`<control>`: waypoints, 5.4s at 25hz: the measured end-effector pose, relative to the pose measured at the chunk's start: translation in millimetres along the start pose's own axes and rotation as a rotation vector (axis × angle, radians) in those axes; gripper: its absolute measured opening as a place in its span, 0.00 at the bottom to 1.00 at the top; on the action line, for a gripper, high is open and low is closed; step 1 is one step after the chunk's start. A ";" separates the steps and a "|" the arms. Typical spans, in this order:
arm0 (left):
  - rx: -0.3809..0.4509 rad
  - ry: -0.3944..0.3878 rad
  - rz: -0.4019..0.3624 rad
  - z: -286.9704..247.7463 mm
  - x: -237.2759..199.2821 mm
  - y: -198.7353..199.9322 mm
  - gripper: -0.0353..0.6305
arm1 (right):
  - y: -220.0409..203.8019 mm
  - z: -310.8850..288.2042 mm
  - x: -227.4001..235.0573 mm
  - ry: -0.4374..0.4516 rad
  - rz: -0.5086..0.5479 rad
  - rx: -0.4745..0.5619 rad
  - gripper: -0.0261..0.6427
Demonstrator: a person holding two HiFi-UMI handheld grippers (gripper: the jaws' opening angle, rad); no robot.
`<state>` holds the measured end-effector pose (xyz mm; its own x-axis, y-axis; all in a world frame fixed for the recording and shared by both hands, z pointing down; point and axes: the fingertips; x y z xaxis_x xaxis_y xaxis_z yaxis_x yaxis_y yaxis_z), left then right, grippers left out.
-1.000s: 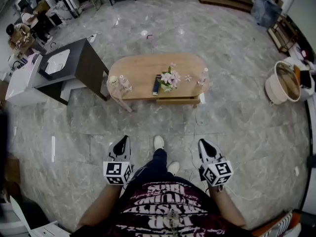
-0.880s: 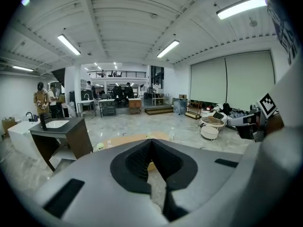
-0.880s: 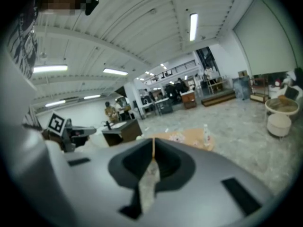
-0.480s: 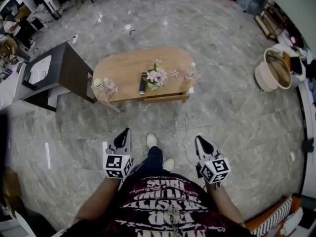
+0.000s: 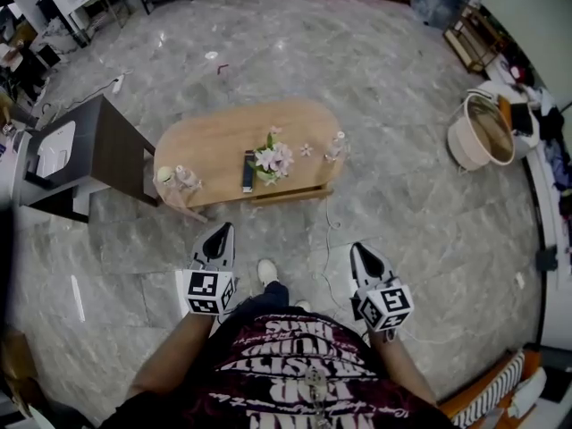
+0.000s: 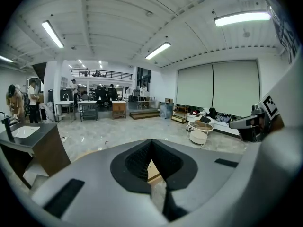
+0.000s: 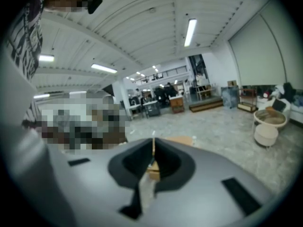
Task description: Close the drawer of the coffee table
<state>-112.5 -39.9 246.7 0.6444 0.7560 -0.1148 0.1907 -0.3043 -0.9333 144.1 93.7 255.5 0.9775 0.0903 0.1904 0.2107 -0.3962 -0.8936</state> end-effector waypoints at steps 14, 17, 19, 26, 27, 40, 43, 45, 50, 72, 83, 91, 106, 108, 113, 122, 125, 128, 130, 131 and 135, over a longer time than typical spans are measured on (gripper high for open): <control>0.066 -0.062 0.127 -61.8 -81.1 19.7 0.09 | 51.3 -48.5 -17.6 -0.088 0.107 -0.015 0.09; 0.052 -0.054 0.135 -71.1 -97.7 14.5 0.09 | 60.8 -66.2 -14.1 -0.099 0.096 -0.012 0.09; 0.024 -0.038 0.162 -76.0 -108.6 2.7 0.09 | 60.9 -80.1 -20.2 -0.078 0.112 -0.024 0.09; -0.049 0.001 0.206 -82.3 -123.5 -24.5 0.09 | 49.6 -131.1 -20.7 0.019 0.123 -0.106 0.09; -0.063 0.008 0.208 -84.8 -125.0 -27.9 0.09 | 49.2 -140.2 -18.4 0.033 0.119 -0.115 0.09; -0.432 0.076 0.160 -161.2 -106.7 -110.3 0.09 | 9.9 -260.1 76.4 0.238 0.139 -0.277 0.09; -0.569 0.067 0.151 -176.8 -91.9 -149.4 0.09 | -23.9 -288.4 108.2 0.254 0.158 -0.348 0.09; -0.615 0.077 0.163 -185.1 -86.4 -174.0 0.09 | -49.9 -306.2 122.7 0.274 0.200 -0.399 0.09; -0.742 0.084 0.157 -204.3 -94.0 -259.5 0.09 | -120.7 -342.3 141.1 0.366 0.299 -0.506 0.09; -1.038 -0.082 -0.216 -317.8 -161.2 -529.3 0.36 | -424.7 -459.9 222.0 0.505 1.257 -0.704 0.35; -1.084 -0.038 -0.321 -318.4 -170.0 -528.6 0.19 | -430.9 -467.9 215.1 0.497 1.374 -0.664 0.20; -1.108 -0.080 -0.334 -299.8 -149.4 -537.5 0.19 | -441.4 -443.3 214.5 0.519 1.362 -0.700 0.20; -1.153 -0.085 -0.250 -251.1 -101.0 -563.4 0.19 | -473.3 -377.9 211.5 0.533 1.347 -0.734 0.19; -1.154 -0.088 -0.247 -246.0 -95.9 -565.8 0.19 | -476.5 -370.7 211.3 0.533 1.344 -0.738 0.19; -1.159 -0.093 -0.249 -240.9 -91.6 -572.7 0.18 | -485.0 -364.1 210.9 0.532 1.349 -0.745 0.19; -1.146 -0.067 -0.234 -240.9 -90.5 -571.8 0.18 | -484.0 -362.3 211.5 0.535 1.337 -0.754 0.20; -1.130 -0.071 -0.223 -243.1 -90.4 -567.1 0.19 | -478.7 -365.4 213.0 0.533 1.334 -0.759 0.20; -1.129 -0.068 -0.220 -248.8 -95.1 -562.2 0.19 | -472.9 -374.7 214.5 0.525 1.332 -0.768 0.20; -1.125 -0.044 -0.208 -256.1 -105.8 -557.0 0.19 | -467.4 -384.6 212.7 0.520 1.332 -0.763 0.20; -1.123 -0.032 -0.202 -260.9 -112.9 -554.1 0.19 | -464.6 -391.2 211.5 0.516 1.331 -0.759 0.20; -1.108 -0.017 -0.198 -283.3 -136.7 -546.4 0.20 | -452.8 -420.4 211.6 0.493 1.321 -0.750 0.20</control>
<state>-94.9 -141.1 868.8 0.5212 0.8534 -0.0106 0.8467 -0.5186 -0.1190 257.7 -91.9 871.3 0.3419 -0.8967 -0.2810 -0.9377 -0.3058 -0.1651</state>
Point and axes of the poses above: the fingertips, and each gripper's own axes: z backward along the fingers, x to its right, y out of its top, and after that the axes turned 11 degrees about -y, right-handed
